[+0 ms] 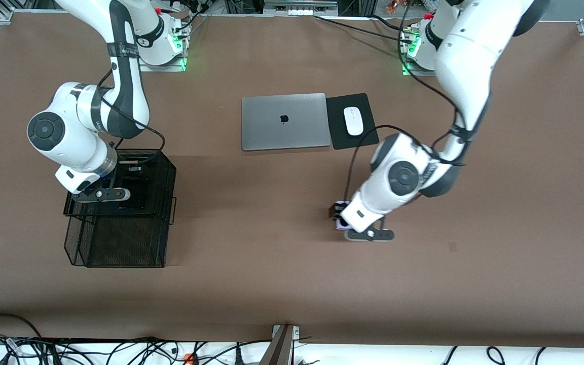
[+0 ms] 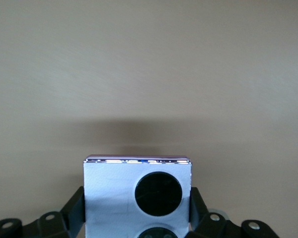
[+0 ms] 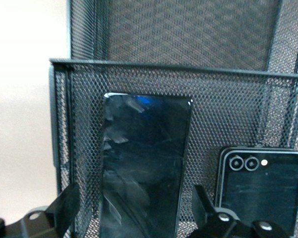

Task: Place phones with both arms
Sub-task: 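Carry the white phone with the left gripper while the right gripper withdraws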

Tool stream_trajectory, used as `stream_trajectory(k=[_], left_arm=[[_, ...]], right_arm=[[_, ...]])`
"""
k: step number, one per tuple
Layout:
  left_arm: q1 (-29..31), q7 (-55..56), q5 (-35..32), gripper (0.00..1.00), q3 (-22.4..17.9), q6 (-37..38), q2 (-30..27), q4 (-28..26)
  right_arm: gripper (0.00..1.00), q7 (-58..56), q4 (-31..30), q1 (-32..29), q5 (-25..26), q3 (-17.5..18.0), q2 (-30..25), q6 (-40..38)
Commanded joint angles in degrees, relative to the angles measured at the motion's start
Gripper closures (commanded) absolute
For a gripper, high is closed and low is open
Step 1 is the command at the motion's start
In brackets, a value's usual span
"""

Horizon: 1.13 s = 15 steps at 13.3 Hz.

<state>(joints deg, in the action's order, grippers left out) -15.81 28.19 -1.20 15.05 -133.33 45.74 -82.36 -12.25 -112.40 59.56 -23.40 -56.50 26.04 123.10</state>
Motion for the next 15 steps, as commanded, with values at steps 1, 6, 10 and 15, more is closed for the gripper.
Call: stream_trajectory(k=[1, 6, 10, 15], left_arm=[[-3.9, 1.6, 0.3, 0.72, -1.3, -0.9, 1.1, 1.2], [-7.7, 2.4, -1.2, 0.72, -2.2, -4.8, 5.0, 1.2], [-11.2, 2.6, -2.1, 0.64, -3.2, -8.3, 7.3, 1.1], [-9.6, 2.0, -6.0, 0.0, -3.9, -4.0, 2.6, 0.7]], right_arm=[[0.0, -0.2, 2.1, -0.3, -1.0, -1.0, -1.4, -2.5], [0.0, 0.7, 16.0, -0.5, -0.2, -6.9, -1.1, -21.7], [0.0, 4.2, 20.9, -0.4, 2.5, -8.5, -1.1, -26.4], [0.0, 8.7, 22.1, -0.3, 2.7, -10.1, -1.3, -26.3]])
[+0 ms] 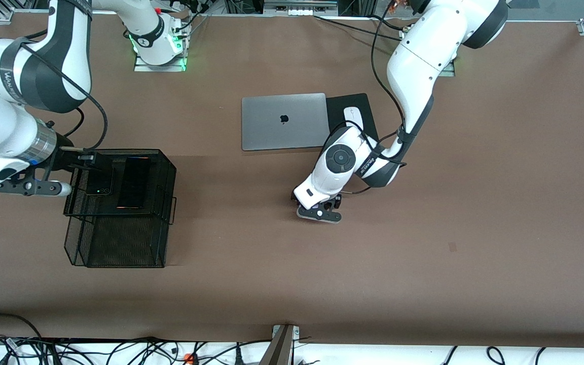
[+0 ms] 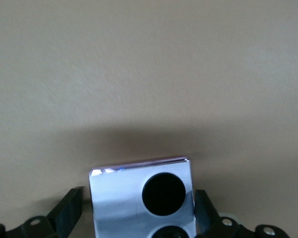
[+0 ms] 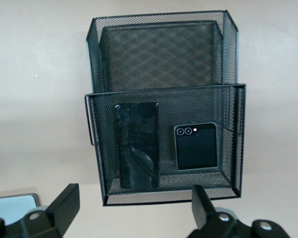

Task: Place phones with both arms
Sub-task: 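Set the white phone beside the laptop and draw back the left gripper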

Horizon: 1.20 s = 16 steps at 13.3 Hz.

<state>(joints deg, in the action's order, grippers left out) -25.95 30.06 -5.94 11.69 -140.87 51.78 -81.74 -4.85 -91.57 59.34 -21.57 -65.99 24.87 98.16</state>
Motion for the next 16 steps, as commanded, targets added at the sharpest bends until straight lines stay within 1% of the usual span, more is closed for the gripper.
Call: stream_trajectory(k=[1, 3, 5, 6, 7, 8, 9, 11, 12, 13, 14, 16], left_arm=[[0.9, 0.1, -1.3, 0.0, -0.4, 7.7, -5.2, 0.6], [1.8, -0.1, -1.1, 0.0, -0.5, 15.9, -10.4, 0.6], [4.7, -0.2, -0.9, 0.0, -0.4, 24.2, -15.2, 0.6], [6.1, -0.2, -0.9, 0.0, -0.4, 28.5, -17.6, 0.6], [8.1, -0.3, -1.2, 0.0, -0.4, 33.0, -20.0, 0.7], [10.2, -0.6, -1.4, 0.0, -0.4, 36.1, -21.8, 0.6], [13.1, -3.6, -1.3, 0.0, -0.4, 38.7, -23.1, 0.7], [18.5, -11.7, -1.2, 0.0, -0.4, 41.6, -25.7, 0.9], [20.7, -15.1, -1.3, 0.0, -0.5, 43.2, -27.4, 0.9], [22.7, -17.6, -1.3, 0.0, -0.5, 44.6, -28.8, 0.9], [24.0, -19.8, -1.4, 0.0, -0.4, 46.2, -30.5, 0.9], [25.5, -23.3, -1.4, 0.0, -0.6, 49.4, -34.2, 0.9]], right_arm=[[0.0, 1.2, 1.3, 0.0, 0.9, -0.7, -0.1, -1.4], [0.0, 1.2, 1.3, 0.2, 0.9, -0.5, -0.1, -1.2], [0.0, 1.4, 1.4, 1.3, 0.7, 0.1, 0.3, -0.9], [0.0, 2.5, 1.3, 2.8, 0.3, 0.7, 1.2, -0.5], [0.0, 6.0, 1.4, 3.6, 0.2, 1.8, 2.4, 0.1], [0.0, 10.2, 1.4, 4.5, 0.2, 3.7, 2.6, 0.5], [0.0, 14.7, 1.4, 4.6, 0.2, 6.3, 2.8, 1.9], [0.0, 24.6, 1.8, 4.6, 0.2, 13.6, 3.3, 6.6], [0.0, 29.0, 3.0, 4.6, 0.2, 16.5, 4.6, 9.0], [0.0, 33.1, 4.9, 4.6, 0.2, 19.1, 6.3, 10.5], [0.0, 37.1, 8.1, 4.6, 0.2, 21.7, 8.9, 11.3], [0.0, 42.4, 14.8, 4.6, 0.2, 25.0, 14.7, 11.4]])
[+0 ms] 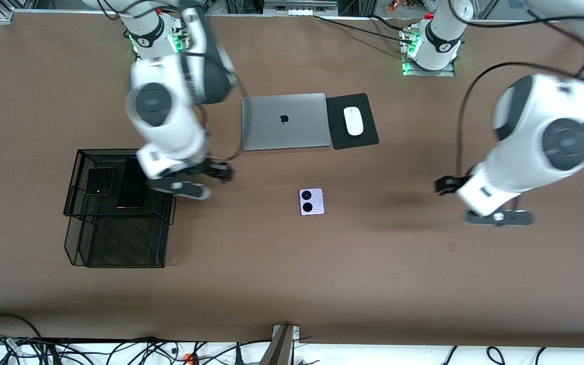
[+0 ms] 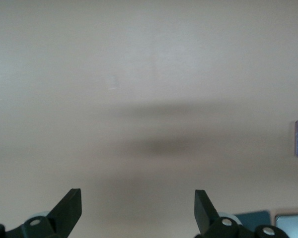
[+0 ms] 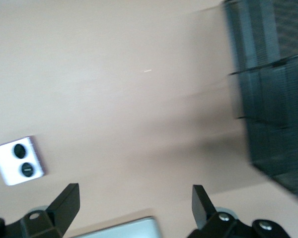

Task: Place phones with both arms
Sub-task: 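Set the white phone beside the laptop and draw back the left gripper, then lower the right gripper onto the white phone and grasp it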

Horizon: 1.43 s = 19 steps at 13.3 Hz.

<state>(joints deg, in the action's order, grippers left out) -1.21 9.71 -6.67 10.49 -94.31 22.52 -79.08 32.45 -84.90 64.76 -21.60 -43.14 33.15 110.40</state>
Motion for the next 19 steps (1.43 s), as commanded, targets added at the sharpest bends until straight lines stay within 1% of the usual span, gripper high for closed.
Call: stream_trajectory(k=[1, 2, 3, 5, 6, 7, 8, 9, 10, 11, 12, 13, 14, 15, 17, 19], left_arm=[[2.3, -3.5, -0.6, 0.0, 0.6, 4.3, -6.6, -1.8], [4.4, -5.4, 0.0, 0.0, 0.8, 6.2, -7.7, -1.8], [6.0, -8.1, 0.2, 0.0, 1.1, 7.7, -8.6, -1.7], [6.6, -11.6, 0.3, 0.0, 0.1, 8.7, -11.6, -1.6], [6.6, -10.8, 0.5, 0.0, -1.0, 8.0, -13.4, -3.0], [6.5, -8.9, 1.3, 0.0, -1.9, 5.2, -16.3, -6.6], [6.5, -7.5, 1.6, 0.0, -3.4, 1.7, -20.1, -11.6], [6.5, -7.2, 1.6, 0.0, -3.8, -1.9, -24.4, -17.6], [6.5, -7.5, 1.7, 0.0, -4.8, -4.7, -27.9, -22.2], [6.0, -7.8, 1.7, 0.0, -5.6, -5.1, -29.0, -23.6], [5.5, -8.0, 2.8, 0.0, -7.5, -4.5, -29.3, -23.7], [4.6, -9.7, 6.2, 0.0, -9.6, -3.4, -29.5, -23.7], [4.4, -13.8, 8.2, 0.0, -11.2, -2.8, -29.5, -23.5], [4.4, -16.6, 8.3, 0.0, -11.3, -2.8, -29.3, -23.3], [4.7, -16.6, 8.1, 0.0, -11.5, -1.7, -28.5, -23.0], [4.9, -16.7, 8.1, 0.0, -11.5, -0.3, -26.1, -19.6]], right_arm=[[0.0, 7.5, 10.5, -0.9, 0.2, 4.0, 8.5, -0.7], [0.0, 10.2, 12.5, -0.9, 0.2, 6.2, 10.4, 0.6], [0.0, 11.8, 13.4, -0.9, 0.2, 8.2, 11.3, 3.7], [0.0, 12.8, 13.5, -0.9, 0.2, 12.4, 12.7, 9.1], [0.0, 12.9, 13.5, -0.9, 0.2, 13.8, 13.7, 11.7], [0.0, 12.8, 13.7, -0.9, 0.4, 14.8, 14.9, 14.5], [0.0, 12.3, 13.7, -0.9, 0.6, 15.4, 16.1, 16.9], [0.0, 12.0, 13.7, -0.9, 0.8, 16.1, 17.4, 19.4], [0.0, 11.8, 13.7, -0.8, 0.9, 16.7, 18.5, 21.5], [0.0, 10.7, 13.7, -0.8, 1.1, 16.9, 19.7, 23.5], [0.0, 9.0, 13.7, -0.8, 1.2, 17.4, 21.1, 25.6], [0.0, 8.6, 13.7, -0.8, 1.2, 17.9, 22.2, 27.7], [0.0, 8.5, 13.8, -0.8, 1.3, 18.1, 23.4, 29.5], [0.0, 8.6, 13.7, -0.8, 1.3, 18.1, 24.6, 31.1], [0.0, 9.0, 13.7, 0.1, 1.3, 18.1, 26.6, 34.0], [0.0, 9.6, 13.7, 0.2, 1.3, 18.1, 27.8, 35.4]])
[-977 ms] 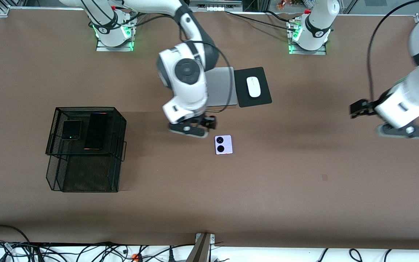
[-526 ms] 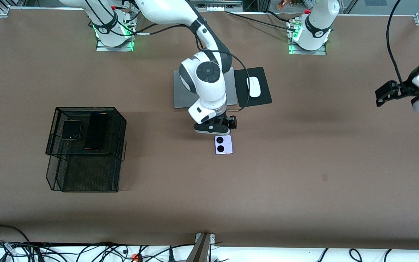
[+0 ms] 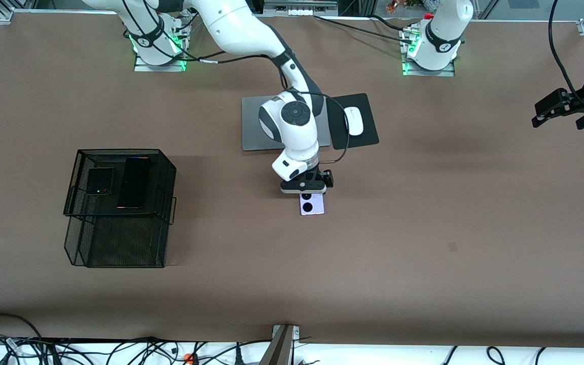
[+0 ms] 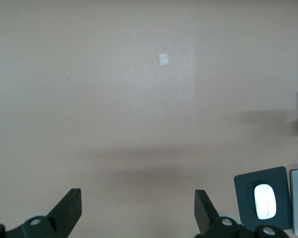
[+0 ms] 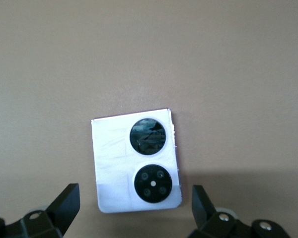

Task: Place phones with both arms
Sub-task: 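Lower the right gripper onto the white phone and grasp it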

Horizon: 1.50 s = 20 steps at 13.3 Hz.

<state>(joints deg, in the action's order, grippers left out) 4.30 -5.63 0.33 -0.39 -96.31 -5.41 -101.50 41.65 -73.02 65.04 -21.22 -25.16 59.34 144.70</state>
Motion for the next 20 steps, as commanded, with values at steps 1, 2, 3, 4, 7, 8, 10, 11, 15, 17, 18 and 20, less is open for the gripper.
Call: stream_trajectory(k=[1, 2, 3, 4, 7, 8, 10, 11, 15, 17, 18, 20], left_arm=[[-0.6, -1.3, 1.1, 0.0, -0.4, 2.6, 2.8, 4.5], [-0.6, -1.3, 1.1, 0.0, -0.3, 2.8, 3.4, 5.3], [-0.6, -1.3, 1.1, 0.0, -0.2, 2.8, 3.9, 5.7], [-0.5, -1.3, 1.1, 0.0, -0.2, 3.0, 4.0, 5.9], [-0.3, -1.3, 1.1, 0.0, -0.5, 3.5, 4.4, 6.4], [-0.4, -1.3, 1.1, 0.0, -0.3, 3.4, 4.4, 6.4], [-0.4, -1.3, 1.1, 0.0, -0.2, 3.5, 4.4, 6.4], [-0.4, -1.3, 1.1, 0.0, -0.1, 3.5, 4.4, 6.4], [-0.4, -1.4, 1.1, 0.0, -0.1, 3.5, 4.4, 6.4], [-0.4, -1.4, 1.1, 0.0, -0.1, 3.6, 4.4, 6.4], [-0.3, -1.4, 1.1, 0.0, -0.3, 3.6, 4.4, 6.4], [-0.3, -1.5, 1.1, 0.0, -0.5, 3.6, 4.4, 6.4]], right_arm=[[0.0, 2.0, 1.8, 0.1, 0.9, 0.1, 1.7, 1.1], [0.0, 4.1, 1.8, 0.2, 1.0, 0.1, 1.9, 1.2], [0.0, 4.6, 1.9, 0.4, 1.0, 0.1, 2.2, 1.7], [0.0, 4.7, 1.8, 0.6, 1.1, 0.1, 2.3, 1.8], [0.0, 4.6, 1.9, 0.7, 1.6, 0.0, 2.7, 2.0], [0.0, 4.6, 1.9, 0.7, 2.1, 0.1, 2.8, 2.3], [0.02, 4.4, 1.8, 0.7, 2.4, 0.0, 3.2, 2.8], [0.06, 4.2, 1.8, 0.7, 3.1, -0.1, 3.2, 2.8], [0.44, 4.4, 1.8, 0.7, 6.5, -0.2, 3.1, 2.4], [0.58, 4.2, 1.8, 0.7, 7.4, -0.5, 2.7, 2.0], [0.59, 4.2, 1.9, 0.7, 7.4, -0.8, 2.5, 1.3], [0.61, 4.1, 2.3, 0.7, 7.4, -1.9, 1.6, -2.0]])
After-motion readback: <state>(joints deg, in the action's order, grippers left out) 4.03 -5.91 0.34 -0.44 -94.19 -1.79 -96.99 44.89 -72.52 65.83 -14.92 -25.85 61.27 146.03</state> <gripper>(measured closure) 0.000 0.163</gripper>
